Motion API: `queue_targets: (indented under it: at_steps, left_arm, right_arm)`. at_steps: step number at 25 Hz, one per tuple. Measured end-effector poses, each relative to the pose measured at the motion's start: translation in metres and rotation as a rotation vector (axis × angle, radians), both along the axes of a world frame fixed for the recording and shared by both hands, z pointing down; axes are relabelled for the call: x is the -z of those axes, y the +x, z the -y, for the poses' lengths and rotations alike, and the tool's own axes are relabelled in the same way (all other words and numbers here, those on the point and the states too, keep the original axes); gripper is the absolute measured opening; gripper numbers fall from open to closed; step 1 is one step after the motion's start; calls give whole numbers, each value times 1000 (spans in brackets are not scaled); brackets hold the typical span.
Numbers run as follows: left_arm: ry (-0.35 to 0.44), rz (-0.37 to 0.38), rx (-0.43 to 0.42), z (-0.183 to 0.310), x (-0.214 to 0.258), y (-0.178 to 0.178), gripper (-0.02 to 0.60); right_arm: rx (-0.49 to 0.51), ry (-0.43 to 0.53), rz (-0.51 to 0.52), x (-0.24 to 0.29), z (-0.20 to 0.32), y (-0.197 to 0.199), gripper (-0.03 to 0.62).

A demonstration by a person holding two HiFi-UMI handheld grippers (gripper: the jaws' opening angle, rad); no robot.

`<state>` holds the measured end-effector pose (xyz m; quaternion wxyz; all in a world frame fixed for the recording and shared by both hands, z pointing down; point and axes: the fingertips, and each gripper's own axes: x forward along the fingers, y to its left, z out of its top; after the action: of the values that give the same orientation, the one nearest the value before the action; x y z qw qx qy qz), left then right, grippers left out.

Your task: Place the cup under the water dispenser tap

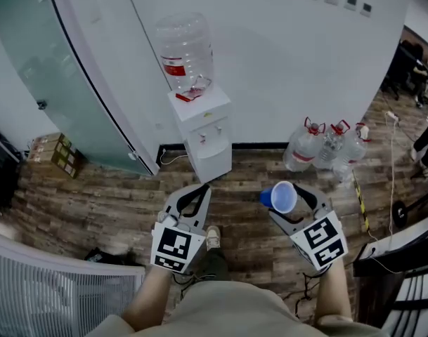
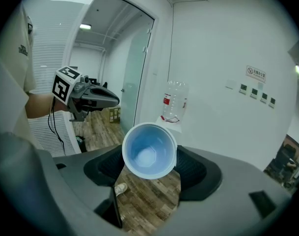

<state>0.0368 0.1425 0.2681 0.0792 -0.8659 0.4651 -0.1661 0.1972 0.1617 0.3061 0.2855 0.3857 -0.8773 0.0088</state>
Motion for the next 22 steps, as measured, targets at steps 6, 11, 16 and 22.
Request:
queue_targets:
  at_steps: [6,11,16,22]
  left_arm:
    - [-33,4,-1,64,-9,-31,6]
    - [-57,7,-6,126,-17,-61,6]
    - [-74,4,-24,191,-25,-89,6]
    - [-62,-14,-34,270,-41,-117,6]
  right_arm:
    - [-1,-29,-22,-10,66,-33,336]
    - [-3,-75,-45,-21,126,-64,336]
    - [-19,-114,-71,-32,193,-95,336]
    - [-47,-208,-24,-64,277,-132,336]
